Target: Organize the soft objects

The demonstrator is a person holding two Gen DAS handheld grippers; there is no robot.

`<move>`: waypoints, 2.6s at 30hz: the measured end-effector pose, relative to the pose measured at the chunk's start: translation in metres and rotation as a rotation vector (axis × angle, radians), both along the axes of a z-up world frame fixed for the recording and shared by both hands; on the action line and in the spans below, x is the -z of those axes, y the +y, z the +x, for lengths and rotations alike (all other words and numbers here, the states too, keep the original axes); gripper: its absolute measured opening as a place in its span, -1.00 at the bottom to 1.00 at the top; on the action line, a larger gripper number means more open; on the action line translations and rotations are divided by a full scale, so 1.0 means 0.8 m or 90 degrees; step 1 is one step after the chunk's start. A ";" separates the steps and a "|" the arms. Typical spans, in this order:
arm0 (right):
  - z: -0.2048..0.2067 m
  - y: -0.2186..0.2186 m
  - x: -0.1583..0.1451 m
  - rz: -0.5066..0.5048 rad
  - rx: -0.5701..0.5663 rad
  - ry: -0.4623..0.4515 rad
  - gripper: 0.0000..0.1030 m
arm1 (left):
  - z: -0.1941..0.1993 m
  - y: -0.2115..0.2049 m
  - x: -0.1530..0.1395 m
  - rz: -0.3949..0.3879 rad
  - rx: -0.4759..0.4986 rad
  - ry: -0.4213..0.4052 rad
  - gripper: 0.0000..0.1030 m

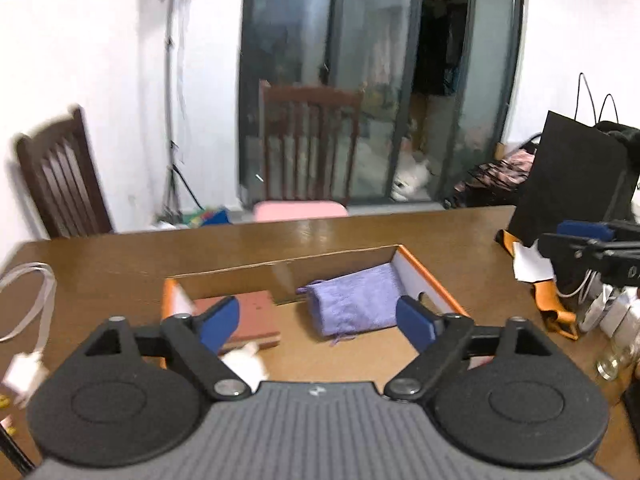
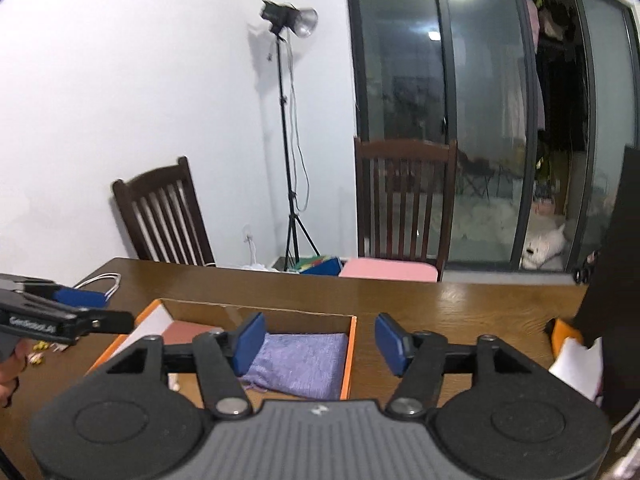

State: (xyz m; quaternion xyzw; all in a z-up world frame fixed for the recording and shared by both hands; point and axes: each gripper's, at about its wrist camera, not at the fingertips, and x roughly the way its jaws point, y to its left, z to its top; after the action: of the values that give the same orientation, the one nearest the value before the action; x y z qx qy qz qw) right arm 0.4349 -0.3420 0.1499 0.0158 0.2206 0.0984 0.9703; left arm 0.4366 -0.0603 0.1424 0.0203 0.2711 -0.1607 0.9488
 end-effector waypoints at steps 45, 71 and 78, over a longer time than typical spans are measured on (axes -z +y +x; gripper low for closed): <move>-0.217 0.063 0.215 0.037 -0.064 0.082 0.22 | -0.228 -0.009 0.191 -0.027 -0.001 0.072 0.07; -0.038 -0.007 0.225 0.223 -0.028 0.141 -0.65 | -0.084 -0.081 0.192 -0.114 0.060 0.127 -0.07; -0.119 -0.003 0.179 0.171 -0.024 0.069 -0.71 | -0.129 -0.065 0.173 -0.155 0.081 0.111 0.06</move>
State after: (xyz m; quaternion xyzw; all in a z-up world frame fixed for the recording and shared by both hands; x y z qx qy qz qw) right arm 0.3398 -0.3443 0.0066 0.1468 0.2574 0.1441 0.9442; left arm 0.3336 -0.1127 0.0039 -0.0915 0.3291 -0.2535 0.9050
